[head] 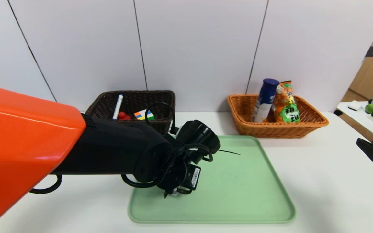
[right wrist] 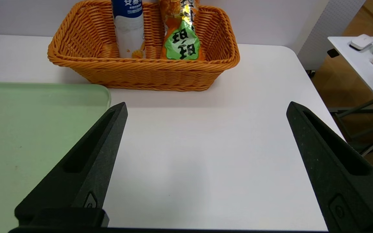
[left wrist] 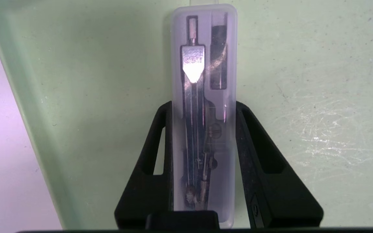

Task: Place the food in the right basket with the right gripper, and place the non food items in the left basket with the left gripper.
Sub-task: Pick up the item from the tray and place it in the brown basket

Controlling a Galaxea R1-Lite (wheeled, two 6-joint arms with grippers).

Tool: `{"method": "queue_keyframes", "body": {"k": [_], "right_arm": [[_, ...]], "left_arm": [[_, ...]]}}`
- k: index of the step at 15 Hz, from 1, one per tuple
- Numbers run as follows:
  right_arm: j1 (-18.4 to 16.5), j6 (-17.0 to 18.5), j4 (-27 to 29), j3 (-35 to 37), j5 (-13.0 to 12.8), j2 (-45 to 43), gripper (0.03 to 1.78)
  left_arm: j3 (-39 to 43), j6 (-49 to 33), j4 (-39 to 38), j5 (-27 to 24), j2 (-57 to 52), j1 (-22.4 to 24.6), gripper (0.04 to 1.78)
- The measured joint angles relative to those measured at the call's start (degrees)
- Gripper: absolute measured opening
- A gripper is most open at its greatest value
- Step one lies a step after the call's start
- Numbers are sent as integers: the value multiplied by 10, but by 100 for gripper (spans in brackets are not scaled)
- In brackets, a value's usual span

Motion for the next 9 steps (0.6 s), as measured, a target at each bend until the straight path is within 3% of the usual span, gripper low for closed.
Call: {"method": "queue_keyframes", "body": {"k": [9], "right_arm": [[0,0,0,0,2,-2,169]], "left_arm": [[-37,7,-1,0,-9,4,59]]}}
